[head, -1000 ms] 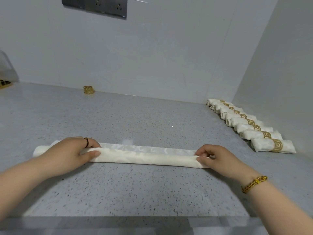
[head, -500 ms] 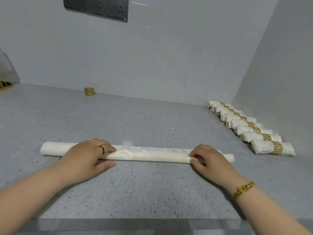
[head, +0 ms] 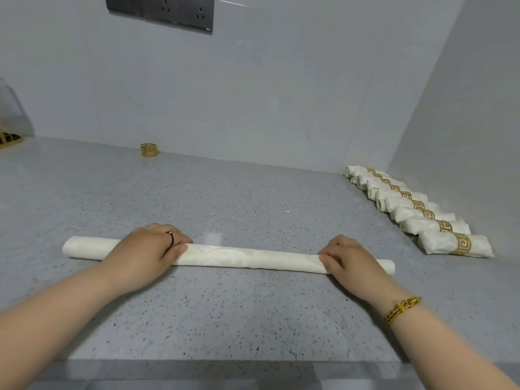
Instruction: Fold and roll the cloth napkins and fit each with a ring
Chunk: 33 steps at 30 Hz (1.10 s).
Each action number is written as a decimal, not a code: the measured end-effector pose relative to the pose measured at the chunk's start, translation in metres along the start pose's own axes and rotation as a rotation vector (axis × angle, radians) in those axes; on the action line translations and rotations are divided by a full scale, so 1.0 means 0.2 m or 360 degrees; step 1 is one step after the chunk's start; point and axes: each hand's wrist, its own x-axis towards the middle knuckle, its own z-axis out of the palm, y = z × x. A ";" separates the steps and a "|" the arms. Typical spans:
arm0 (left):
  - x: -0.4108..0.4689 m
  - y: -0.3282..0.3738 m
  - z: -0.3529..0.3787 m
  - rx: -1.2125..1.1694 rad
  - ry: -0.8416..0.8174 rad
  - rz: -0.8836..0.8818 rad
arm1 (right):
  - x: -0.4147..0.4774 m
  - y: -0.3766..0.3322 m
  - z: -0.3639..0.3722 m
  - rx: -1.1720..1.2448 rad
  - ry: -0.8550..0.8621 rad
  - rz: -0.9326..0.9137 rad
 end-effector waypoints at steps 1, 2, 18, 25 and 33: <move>0.01 0.01 0.01 0.0066 -0.0009 -0.0005 | 0.01 0.00 0.02 -0.0082 0.0038 -0.0009; 0.02 0.01 0.02 0.0130 -0.0028 -0.0031 | 0.02 0.00 0.03 -0.0126 0.0078 -0.0019; 0.07 0.00 0.06 -0.0180 0.0125 -0.0220 | 0.09 -0.16 -0.01 -0.0283 0.0135 -0.0108; 0.06 0.01 0.06 -0.0241 0.0132 -0.0252 | 0.18 -0.67 0.17 -0.0005 -0.0111 -0.0686; 0.05 0.00 0.02 -0.0178 0.0028 -0.0265 | 0.19 -0.69 0.34 0.0151 -0.0274 -0.0771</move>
